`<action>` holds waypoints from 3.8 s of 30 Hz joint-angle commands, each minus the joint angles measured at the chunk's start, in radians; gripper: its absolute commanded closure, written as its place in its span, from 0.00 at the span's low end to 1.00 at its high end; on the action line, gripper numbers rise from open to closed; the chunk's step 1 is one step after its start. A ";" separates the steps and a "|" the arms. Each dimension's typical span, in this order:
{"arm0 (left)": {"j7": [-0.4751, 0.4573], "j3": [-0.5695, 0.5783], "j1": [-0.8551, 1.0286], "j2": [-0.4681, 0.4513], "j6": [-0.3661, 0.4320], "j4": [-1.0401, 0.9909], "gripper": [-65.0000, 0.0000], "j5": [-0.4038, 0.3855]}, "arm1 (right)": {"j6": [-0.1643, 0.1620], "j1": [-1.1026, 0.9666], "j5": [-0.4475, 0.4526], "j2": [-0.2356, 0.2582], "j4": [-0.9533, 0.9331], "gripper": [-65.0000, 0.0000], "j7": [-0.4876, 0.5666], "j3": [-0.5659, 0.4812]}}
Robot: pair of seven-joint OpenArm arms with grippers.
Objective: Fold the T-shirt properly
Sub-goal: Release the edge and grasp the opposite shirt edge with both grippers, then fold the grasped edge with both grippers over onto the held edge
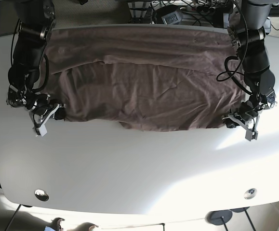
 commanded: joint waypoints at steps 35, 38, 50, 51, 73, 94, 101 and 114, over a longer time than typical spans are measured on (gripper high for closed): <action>0.269 0.016 0.034 -0.029 -0.062 0.525 1.00 0.020 | 0.010 0.003 0.025 0.024 0.275 0.97 -0.067 0.083; 0.328 -0.082 0.058 0.014 -0.064 0.637 1.00 0.020 | 0.010 -0.022 0.025 0.026 0.351 0.97 -0.113 0.114; 0.414 -0.154 0.315 0.040 -0.065 0.947 1.00 0.018 | 0.010 -0.269 0.025 -0.032 0.751 0.97 -0.264 0.252; 0.414 -0.170 0.345 0.042 -0.065 0.959 1.00 0.018 | 0.010 -0.298 0.025 -0.045 0.779 0.97 -0.264 0.261; 0.414 -0.251 0.525 0.042 -0.168 0.970 0.51 0.021 | 0.010 -0.470 0.024 -0.158 0.974 0.16 -0.267 0.321; 0.404 -0.156 0.523 0.077 -0.163 0.868 0.51 0.029 | 0.010 -0.243 0.016 -0.204 0.412 0.54 -0.196 0.140; 0.375 -0.147 0.523 0.077 -0.163 0.826 0.51 0.029 | 0.010 -0.246 0.024 -0.203 0.473 0.97 -0.201 0.146; 0.320 -0.104 0.525 0.072 -0.162 0.737 0.51 0.030 | 0.010 -0.477 0.025 -0.281 1.049 0.97 -0.402 0.227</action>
